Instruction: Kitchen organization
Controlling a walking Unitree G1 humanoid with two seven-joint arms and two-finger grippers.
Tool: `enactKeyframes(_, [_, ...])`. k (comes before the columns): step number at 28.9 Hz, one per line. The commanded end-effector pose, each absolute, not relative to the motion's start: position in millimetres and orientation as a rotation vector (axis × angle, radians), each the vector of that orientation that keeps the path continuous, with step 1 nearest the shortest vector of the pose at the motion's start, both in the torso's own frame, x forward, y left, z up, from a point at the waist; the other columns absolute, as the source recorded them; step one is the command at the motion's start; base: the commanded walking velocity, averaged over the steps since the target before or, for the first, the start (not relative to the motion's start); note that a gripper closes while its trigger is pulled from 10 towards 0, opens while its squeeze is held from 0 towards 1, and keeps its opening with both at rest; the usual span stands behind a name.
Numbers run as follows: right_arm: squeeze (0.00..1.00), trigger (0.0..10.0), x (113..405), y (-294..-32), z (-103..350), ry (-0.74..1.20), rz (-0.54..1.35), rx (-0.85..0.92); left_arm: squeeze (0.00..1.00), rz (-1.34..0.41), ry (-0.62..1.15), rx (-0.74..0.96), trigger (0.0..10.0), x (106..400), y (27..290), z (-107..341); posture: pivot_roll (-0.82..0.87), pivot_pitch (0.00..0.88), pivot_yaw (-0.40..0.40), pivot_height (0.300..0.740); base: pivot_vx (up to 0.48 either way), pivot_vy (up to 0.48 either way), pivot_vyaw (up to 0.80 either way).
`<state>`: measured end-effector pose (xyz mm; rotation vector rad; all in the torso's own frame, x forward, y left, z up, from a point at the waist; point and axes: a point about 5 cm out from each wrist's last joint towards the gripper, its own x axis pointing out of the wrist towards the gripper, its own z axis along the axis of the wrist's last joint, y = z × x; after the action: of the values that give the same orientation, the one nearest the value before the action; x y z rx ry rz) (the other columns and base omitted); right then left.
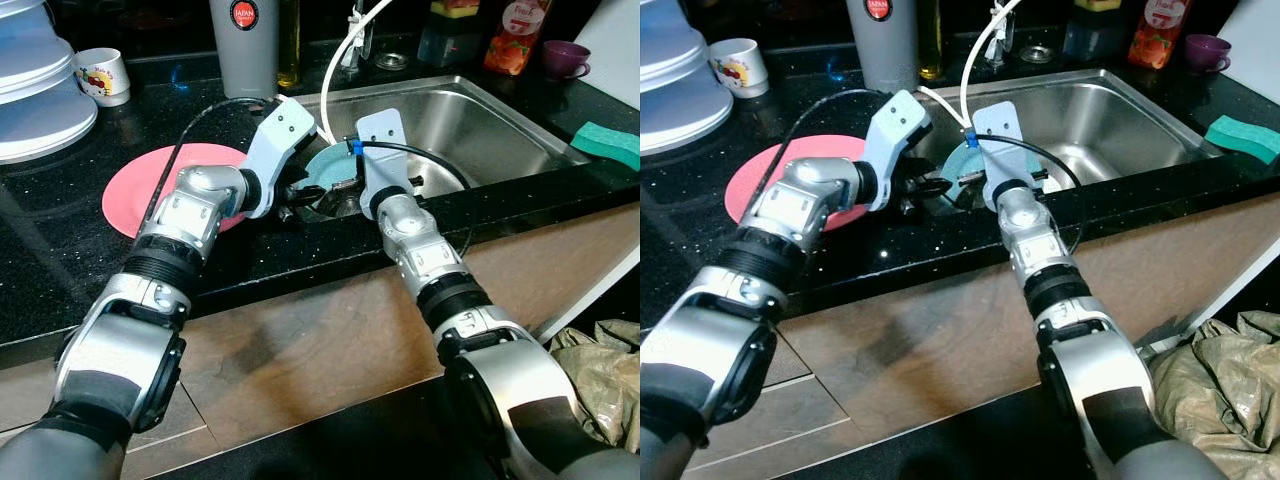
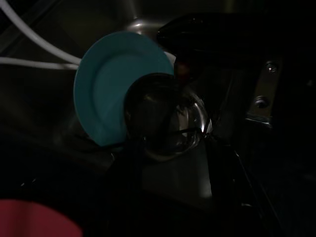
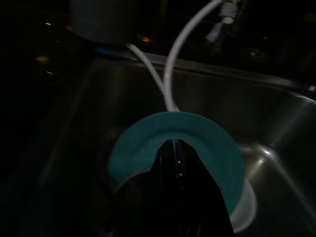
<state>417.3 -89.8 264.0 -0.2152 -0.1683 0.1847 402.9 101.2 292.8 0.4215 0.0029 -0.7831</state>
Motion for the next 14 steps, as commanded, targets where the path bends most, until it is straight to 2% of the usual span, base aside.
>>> enactKeyframes(1, [0.0,10.0,417.6,-83.6,265.3,-0.144,0.222,-0.17,0.0,-0.796,0.031,0.428,10.0,402.2,101.3,289.9,0.04,0.145,-0.019,0.74,0.0,0.0,0.0])
enactKeyframes(14, [0.0,10.0,416.2,-80.7,258.9,-0.13,0.241,-0.183,0.0,-0.775,0.032,0.409,10.0,401.3,106.1,288.3,0.05,0.131,-0.028,0.74,0.0,0.0,0.0])
